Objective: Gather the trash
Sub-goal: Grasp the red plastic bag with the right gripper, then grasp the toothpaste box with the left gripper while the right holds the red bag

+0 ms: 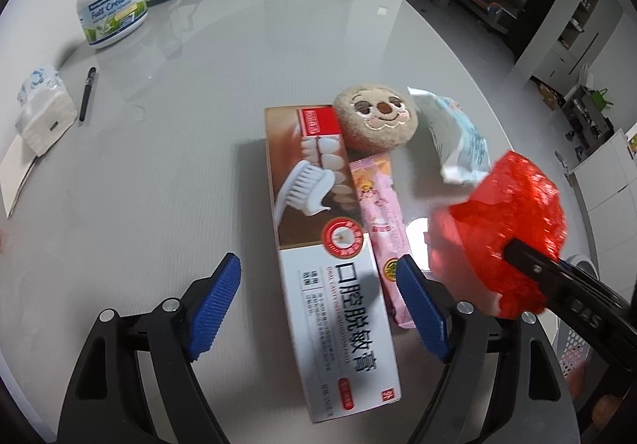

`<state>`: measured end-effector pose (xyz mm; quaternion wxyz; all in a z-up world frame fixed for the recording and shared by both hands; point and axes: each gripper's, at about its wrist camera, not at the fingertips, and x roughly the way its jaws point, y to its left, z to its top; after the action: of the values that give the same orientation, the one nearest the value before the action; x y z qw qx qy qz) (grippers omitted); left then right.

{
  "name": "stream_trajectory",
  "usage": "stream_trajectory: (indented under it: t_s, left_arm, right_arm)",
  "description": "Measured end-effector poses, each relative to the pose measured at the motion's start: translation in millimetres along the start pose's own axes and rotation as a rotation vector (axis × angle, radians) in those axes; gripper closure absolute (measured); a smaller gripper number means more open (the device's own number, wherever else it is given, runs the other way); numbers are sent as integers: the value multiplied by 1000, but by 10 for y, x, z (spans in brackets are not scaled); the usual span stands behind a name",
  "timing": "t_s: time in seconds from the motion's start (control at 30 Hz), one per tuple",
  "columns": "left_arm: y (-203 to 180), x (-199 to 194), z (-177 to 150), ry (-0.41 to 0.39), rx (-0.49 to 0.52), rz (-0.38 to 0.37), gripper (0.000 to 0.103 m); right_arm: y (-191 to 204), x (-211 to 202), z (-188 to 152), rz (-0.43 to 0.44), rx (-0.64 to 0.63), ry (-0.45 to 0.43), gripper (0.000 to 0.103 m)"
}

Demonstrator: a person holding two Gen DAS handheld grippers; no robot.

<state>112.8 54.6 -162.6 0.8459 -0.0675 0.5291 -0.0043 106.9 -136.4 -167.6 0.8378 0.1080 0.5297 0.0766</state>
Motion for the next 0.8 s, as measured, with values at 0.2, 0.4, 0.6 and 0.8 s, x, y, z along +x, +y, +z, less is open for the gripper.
stream_trajectory:
  t_s: [0.2, 0.4, 0.6, 0.8]
  left_arm:
    - [-64, 128, 14, 20, 7, 7, 21]
    - [-19, 309, 40, 43, -17, 33, 21]
    - [166, 328, -25, 47, -27, 69, 29]
    - [475, 273, -97, 62, -52, 83, 29]
  right_arm:
    - [-189, -240, -132, -5, 59, -19, 68]
    - [-258, -360, -260, -15, 86, -22, 68]
    - [-292, -397, -340, -11, 108, -21, 68]
    - [-292, -393, -374, -3, 120, -22, 68]
